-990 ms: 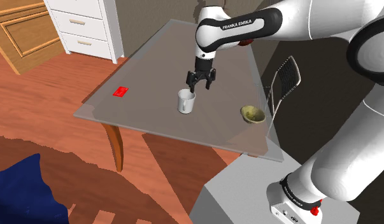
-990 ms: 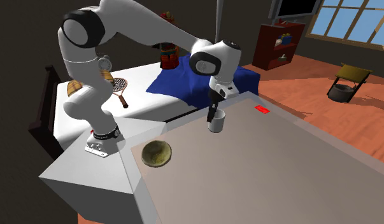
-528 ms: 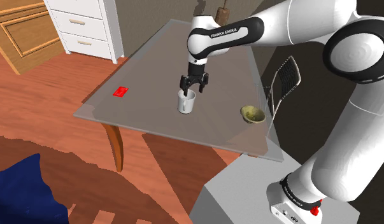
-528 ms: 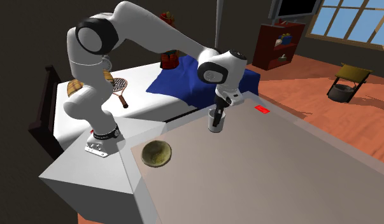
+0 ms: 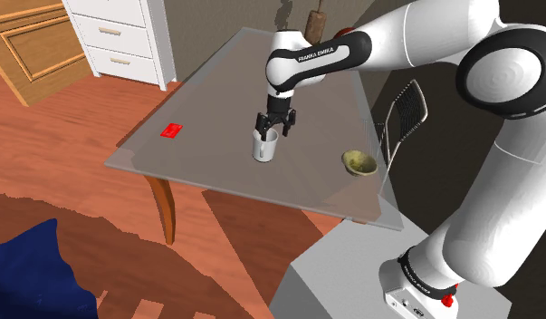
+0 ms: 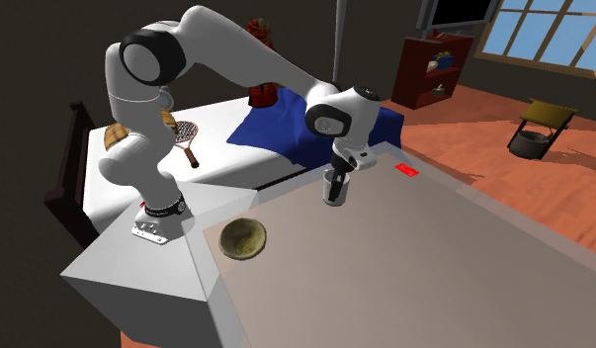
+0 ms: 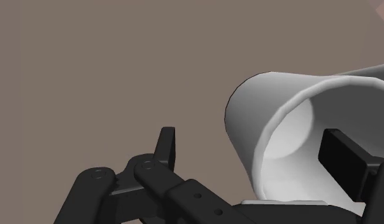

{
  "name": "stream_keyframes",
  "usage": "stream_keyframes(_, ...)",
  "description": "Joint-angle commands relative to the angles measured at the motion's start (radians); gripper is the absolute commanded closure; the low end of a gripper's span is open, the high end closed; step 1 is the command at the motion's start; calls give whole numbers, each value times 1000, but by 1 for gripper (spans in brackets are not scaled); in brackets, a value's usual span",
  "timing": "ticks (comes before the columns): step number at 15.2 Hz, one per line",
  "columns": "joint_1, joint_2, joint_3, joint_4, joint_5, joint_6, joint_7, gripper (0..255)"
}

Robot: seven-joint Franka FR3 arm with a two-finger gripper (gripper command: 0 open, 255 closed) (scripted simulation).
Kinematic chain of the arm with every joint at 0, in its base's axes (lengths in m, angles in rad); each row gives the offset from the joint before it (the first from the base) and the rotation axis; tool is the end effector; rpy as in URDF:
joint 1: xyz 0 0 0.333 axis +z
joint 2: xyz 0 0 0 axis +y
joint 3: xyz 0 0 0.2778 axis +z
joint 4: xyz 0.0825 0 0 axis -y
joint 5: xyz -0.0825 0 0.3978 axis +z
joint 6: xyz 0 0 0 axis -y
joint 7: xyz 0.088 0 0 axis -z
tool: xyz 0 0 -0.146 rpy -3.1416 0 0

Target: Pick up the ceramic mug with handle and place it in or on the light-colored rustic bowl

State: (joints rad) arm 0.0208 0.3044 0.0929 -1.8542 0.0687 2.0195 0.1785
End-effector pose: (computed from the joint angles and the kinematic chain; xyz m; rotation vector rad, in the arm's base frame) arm 0.6013 0.0744 0.2657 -3.0624 0.1551 0.2296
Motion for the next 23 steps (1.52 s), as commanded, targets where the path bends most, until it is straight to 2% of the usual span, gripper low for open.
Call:
stream_keyframes(1, 0, 0, 0, 0, 0, 0, 0, 0)
stream_keyframes(2, 0, 0, 0, 0, 0, 0, 0, 0)
stream_keyframes(3, 0, 0, 0, 0, 0, 0, 0, 255)
stream_keyframes(12, 0, 0, 0, 0, 0, 0, 0, 255)
stream_keyframes(23, -2, -55, 1, 75, 1, -130, 7, 255)
